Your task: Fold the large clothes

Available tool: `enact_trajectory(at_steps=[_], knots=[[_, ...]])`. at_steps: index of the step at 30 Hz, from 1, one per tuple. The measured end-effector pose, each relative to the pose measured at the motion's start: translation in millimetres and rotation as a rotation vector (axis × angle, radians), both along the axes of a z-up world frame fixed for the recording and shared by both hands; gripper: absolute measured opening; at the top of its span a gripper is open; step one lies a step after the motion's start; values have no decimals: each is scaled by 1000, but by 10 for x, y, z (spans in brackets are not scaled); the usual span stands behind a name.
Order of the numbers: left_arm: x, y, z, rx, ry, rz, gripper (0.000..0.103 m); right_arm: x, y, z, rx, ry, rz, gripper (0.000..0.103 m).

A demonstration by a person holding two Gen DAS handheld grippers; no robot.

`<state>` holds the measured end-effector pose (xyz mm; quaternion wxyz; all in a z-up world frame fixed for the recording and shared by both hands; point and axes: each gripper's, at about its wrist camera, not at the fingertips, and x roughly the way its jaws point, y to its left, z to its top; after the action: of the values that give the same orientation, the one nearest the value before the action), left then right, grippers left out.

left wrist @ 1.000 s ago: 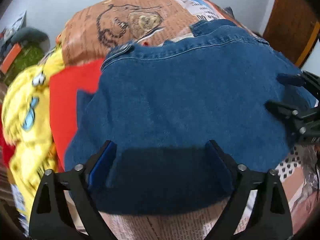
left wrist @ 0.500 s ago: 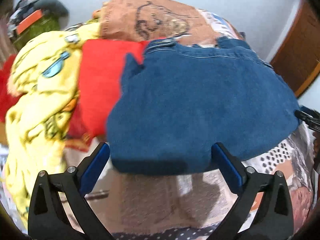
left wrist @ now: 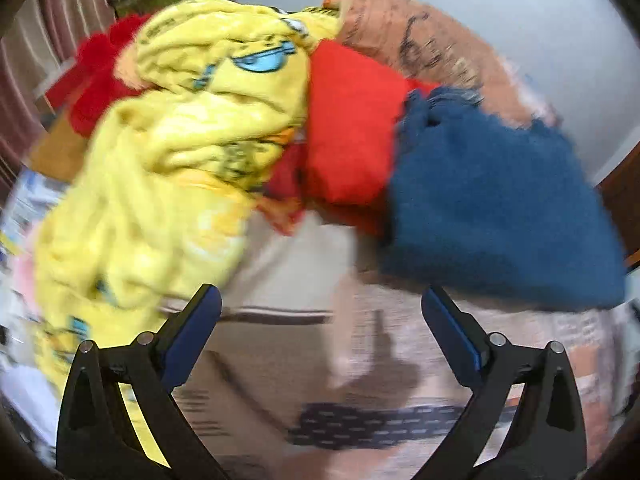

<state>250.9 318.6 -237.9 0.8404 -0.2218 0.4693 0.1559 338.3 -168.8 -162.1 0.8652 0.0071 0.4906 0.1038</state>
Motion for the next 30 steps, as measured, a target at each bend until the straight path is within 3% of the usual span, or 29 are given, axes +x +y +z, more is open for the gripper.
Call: enact_trajectory(at_steps=[5,11,15,19,22,26,30], knots=[[201,-131,-112,-337,-106,-37,101,13,155,46,48,-14,32,99],[513,-335,-431,-563,-149,-65,98,30,358,30,74,-4,73,99],[671,-373,-398,-534,-197,-41,97,15,473,9,64,4,98,99],[842,-274,-498,-616,-221,30,93,5,564,-17,64,18,117,99],[912,-205,-587,-674,-241,102,85,-6,634,-2,65,20,129,99],[865,-211,-524,-597,-222,160,52,-18,765,53,64,11,150,99],[680,-226,-234,-500,-274,170,31,8,928,132,58,0,177,99]])
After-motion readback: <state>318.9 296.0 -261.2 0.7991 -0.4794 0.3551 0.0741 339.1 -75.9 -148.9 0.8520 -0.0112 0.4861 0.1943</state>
